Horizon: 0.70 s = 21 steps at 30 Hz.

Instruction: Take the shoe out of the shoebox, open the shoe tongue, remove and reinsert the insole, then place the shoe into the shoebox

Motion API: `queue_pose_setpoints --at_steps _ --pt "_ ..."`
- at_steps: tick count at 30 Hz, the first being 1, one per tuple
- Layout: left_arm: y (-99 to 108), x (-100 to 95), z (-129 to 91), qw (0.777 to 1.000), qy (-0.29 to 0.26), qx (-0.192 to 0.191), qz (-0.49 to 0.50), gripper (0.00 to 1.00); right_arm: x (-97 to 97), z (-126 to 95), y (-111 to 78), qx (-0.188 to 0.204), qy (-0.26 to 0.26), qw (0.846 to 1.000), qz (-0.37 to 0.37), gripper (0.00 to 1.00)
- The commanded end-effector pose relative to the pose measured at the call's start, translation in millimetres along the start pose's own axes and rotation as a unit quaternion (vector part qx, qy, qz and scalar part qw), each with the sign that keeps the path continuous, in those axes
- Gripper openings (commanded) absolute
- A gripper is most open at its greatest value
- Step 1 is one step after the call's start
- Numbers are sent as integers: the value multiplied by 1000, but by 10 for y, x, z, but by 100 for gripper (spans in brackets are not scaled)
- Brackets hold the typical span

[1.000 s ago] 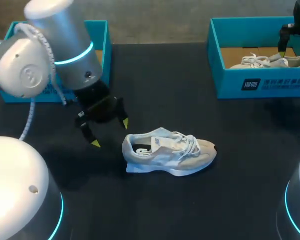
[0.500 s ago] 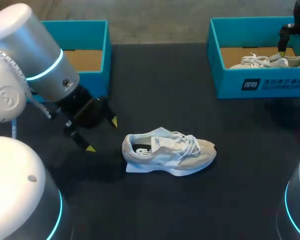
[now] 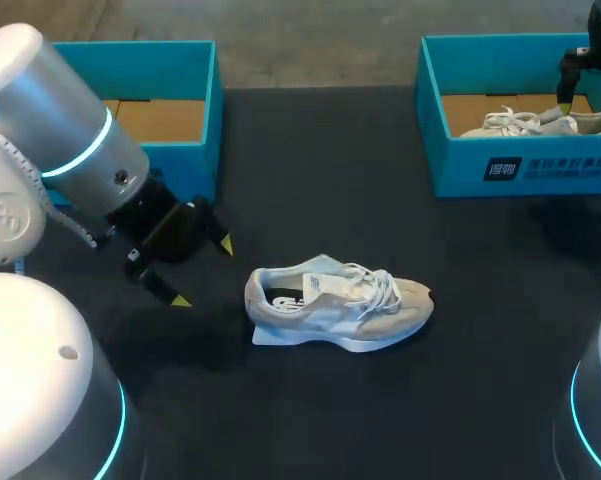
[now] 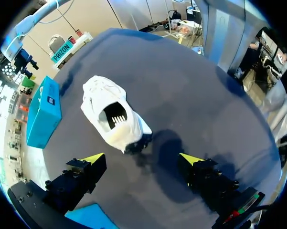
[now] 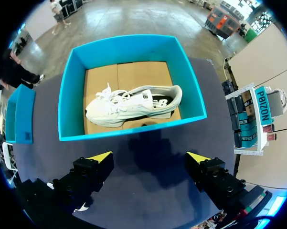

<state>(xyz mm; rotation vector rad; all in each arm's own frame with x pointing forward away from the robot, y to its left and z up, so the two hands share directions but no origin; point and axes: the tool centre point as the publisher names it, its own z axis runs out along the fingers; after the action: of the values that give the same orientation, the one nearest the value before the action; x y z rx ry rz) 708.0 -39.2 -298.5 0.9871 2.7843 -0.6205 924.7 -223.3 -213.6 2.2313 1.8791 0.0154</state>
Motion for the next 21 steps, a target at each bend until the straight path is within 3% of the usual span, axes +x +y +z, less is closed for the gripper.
queue_pose_setpoints --at_steps 1,2,7,21 --pt "-11 -27 19 998 -14 41 -48 100 2 0 -5 -1 0 1000 1 100" --pt "-23 -43 14 994 -16 71 -85 100 2 0 -5 -1 0 1000 1 100" --pt "-23 -70 20 980 -22 126 -154 100 2 0 -5 -1 0 1000 1 100" --pt "128 -63 176 932 -56 233 -271 100 2 0 -5 -1 0 1000 1 100"
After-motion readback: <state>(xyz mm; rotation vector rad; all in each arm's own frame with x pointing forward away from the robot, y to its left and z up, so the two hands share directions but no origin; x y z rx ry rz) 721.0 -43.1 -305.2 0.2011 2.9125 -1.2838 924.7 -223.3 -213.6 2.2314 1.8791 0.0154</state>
